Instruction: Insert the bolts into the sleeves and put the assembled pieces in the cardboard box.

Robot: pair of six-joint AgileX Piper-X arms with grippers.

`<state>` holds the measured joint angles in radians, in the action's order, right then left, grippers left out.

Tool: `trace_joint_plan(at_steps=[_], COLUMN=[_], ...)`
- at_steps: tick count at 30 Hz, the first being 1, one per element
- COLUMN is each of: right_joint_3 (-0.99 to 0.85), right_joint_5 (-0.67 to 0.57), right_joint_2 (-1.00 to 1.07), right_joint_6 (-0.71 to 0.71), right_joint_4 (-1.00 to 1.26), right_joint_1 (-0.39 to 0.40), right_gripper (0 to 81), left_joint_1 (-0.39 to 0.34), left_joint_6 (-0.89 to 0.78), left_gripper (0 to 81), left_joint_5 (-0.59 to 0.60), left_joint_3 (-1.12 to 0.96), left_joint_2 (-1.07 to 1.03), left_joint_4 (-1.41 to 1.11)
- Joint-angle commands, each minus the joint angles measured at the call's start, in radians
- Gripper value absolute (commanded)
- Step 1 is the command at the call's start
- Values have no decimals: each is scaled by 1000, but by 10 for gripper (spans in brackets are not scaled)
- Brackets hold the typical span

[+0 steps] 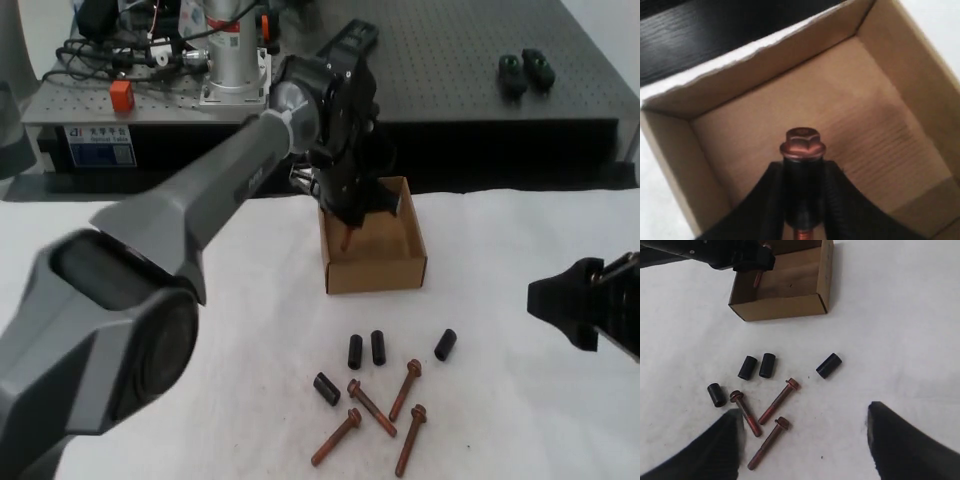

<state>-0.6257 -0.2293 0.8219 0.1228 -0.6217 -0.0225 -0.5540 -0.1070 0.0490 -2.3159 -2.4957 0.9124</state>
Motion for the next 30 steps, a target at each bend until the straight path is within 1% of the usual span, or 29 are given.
trace_joint_plan(at_steps=[1,3,6,8,10,11,13,17,20,22,24,27,30], right_joint_3=[-5,-5,-7,-7,-15,-23,-50,-151,-251,-322,-405,-517,-593], right_joint_5=[14,19,19,34,64,71,83,108,108,108,108,108,129], right_joint_2=[-3,15,75,126,186,225,305,470,589,659,739,845,929], right_joint_6=[-12,-12,-12,-12,-12,-12,-12,-12,-12,-40,-57,-57,-73], right_joint_4=[-4,-10,-25,-30,-30,-30,-30,-30,-32,-42,-69,-110,-126], right_joint_1=[-7,-7,-7,2,16,25,45,90,123,157,200,261,307], right_gripper=[514,514,514,514,514,514,514,514,510,480,437,424,424], left_joint_1=[7,7,7,7,7,7,7,7,7,7,8,8,8], left_joint_6=[10,2,2,2,2,2,2,24,60,65,65,65,55], left_gripper=[2,38,162,259,314,324,323,319,286,265,261,261,261], left_joint_5=[-16,-16,-11,-8,-5,9,30,19,-76,-140,-178,-237,-255], left_joint_3=[-91,-91,-91,-91,-91,-91,-91,-91,-91,-88,-69,26,171], left_joint_2=[-45,-46,-46,-46,-46,-37,-14,90,172,216,258,318,397], left_joint_4=[81,85,88,88,90,96,108,173,231,278,328,355,328])
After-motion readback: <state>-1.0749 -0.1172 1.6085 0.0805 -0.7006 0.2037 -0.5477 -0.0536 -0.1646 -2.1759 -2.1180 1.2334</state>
